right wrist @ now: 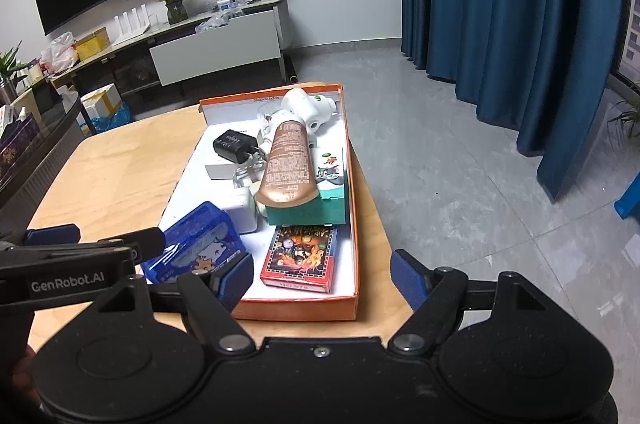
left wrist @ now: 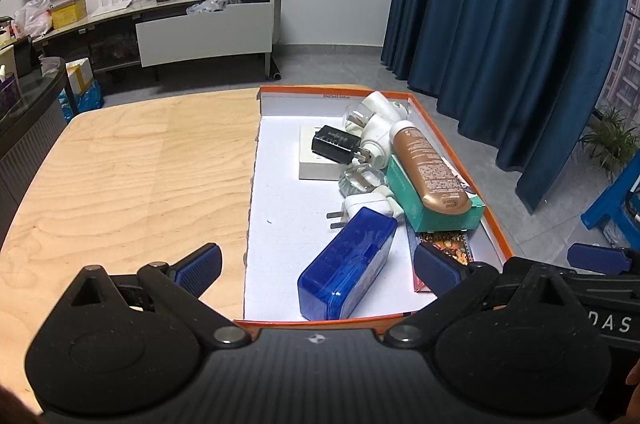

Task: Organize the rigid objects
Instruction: 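Open both tools and pull them back above the filled box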

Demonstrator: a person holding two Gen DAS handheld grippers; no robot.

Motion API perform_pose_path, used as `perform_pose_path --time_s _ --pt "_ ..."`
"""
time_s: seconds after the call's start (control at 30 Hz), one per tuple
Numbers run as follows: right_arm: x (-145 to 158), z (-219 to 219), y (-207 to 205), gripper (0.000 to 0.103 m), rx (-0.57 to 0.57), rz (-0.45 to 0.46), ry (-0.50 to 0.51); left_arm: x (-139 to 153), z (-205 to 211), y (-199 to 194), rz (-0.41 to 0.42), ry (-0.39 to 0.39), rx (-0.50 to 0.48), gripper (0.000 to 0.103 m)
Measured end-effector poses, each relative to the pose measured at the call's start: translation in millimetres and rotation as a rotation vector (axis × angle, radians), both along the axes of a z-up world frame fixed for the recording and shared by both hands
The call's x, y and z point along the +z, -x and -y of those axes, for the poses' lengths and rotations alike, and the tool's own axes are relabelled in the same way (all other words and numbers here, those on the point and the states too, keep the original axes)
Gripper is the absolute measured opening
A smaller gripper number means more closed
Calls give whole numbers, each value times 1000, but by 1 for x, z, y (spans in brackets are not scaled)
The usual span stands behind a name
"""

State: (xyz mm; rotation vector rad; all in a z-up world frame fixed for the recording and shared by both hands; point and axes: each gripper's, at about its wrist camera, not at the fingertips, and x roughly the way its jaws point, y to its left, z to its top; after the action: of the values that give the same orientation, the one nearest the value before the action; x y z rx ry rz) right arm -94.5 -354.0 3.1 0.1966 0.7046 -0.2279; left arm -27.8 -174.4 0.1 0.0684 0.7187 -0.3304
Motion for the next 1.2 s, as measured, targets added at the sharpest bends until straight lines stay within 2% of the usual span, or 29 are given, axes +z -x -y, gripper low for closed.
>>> perform_pose_path --time_s 0.13,0.3,0.5,1.2 --pt "-5 -2 -1 89 15 -26 12 -6 1 4 -3 -24 4 103" --pt "-11 -1 0 89 14 -41 6 -14 -1 4 -54 4 14 103" --pt "-12 -2 -1 89 19 -50 9 -14 3 7 -32 -42 5 103" --pt "-12 -4 -3 89 22 -51 9 -12 4 4 -33 -64 8 103"
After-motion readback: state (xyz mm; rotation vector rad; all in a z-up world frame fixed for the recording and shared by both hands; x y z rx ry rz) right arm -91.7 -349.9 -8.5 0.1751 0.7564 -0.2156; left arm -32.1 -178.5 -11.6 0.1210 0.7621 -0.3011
